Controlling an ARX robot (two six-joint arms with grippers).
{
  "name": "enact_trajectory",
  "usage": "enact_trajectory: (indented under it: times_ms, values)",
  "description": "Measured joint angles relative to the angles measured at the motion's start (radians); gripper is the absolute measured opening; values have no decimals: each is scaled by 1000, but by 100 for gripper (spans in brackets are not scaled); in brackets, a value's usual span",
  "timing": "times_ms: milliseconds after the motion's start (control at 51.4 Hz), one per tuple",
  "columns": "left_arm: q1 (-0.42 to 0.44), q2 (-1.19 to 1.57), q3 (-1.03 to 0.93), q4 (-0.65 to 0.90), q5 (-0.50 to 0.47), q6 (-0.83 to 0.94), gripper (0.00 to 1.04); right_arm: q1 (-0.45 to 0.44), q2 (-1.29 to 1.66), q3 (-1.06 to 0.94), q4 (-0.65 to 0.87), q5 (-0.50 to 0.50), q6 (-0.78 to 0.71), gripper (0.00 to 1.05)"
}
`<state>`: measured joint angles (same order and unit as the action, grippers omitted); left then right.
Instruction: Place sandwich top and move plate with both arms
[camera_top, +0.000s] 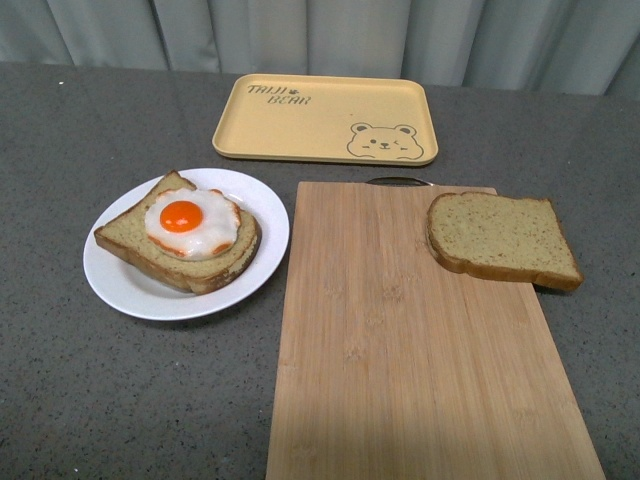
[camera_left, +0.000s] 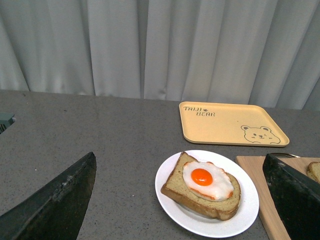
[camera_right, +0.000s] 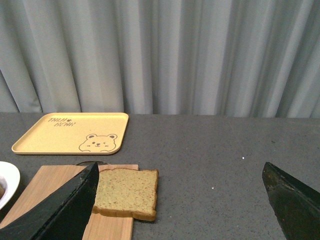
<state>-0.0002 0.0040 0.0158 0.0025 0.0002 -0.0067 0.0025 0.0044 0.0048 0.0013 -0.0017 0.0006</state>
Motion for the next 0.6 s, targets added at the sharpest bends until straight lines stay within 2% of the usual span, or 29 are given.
enact_trajectory:
  times_ms: [78,97,117,156,195,234,389,506,604]
  values:
    - [0,0,0,0,0,0,98,0,0,0,0,1,0,95]
    - [0,0,0,0,0,0,98,11,6,0,6,39,-20,95]
    - [0,0,0,0,1,0,98,40,28,0,27,150,-68,95]
    - [0,0,0,0,0,0,98,64,84,11,45,285,-119,95]
    - [0,0,0,0,0,0,98,51,178,16,87,350,-169,95]
    - [0,0,0,0,0,0,98,12,287,20,153,330,-185,95]
    - [0,0,0,0,0,0,98,-135,669,92,361,131,-157,95]
    - [0,0,0,0,-1,0,98,-248,1092,269,349,-69,-102,95]
    - [0,0,0,0,-1,0,98,-282,1277,366,351,-125,-54,95]
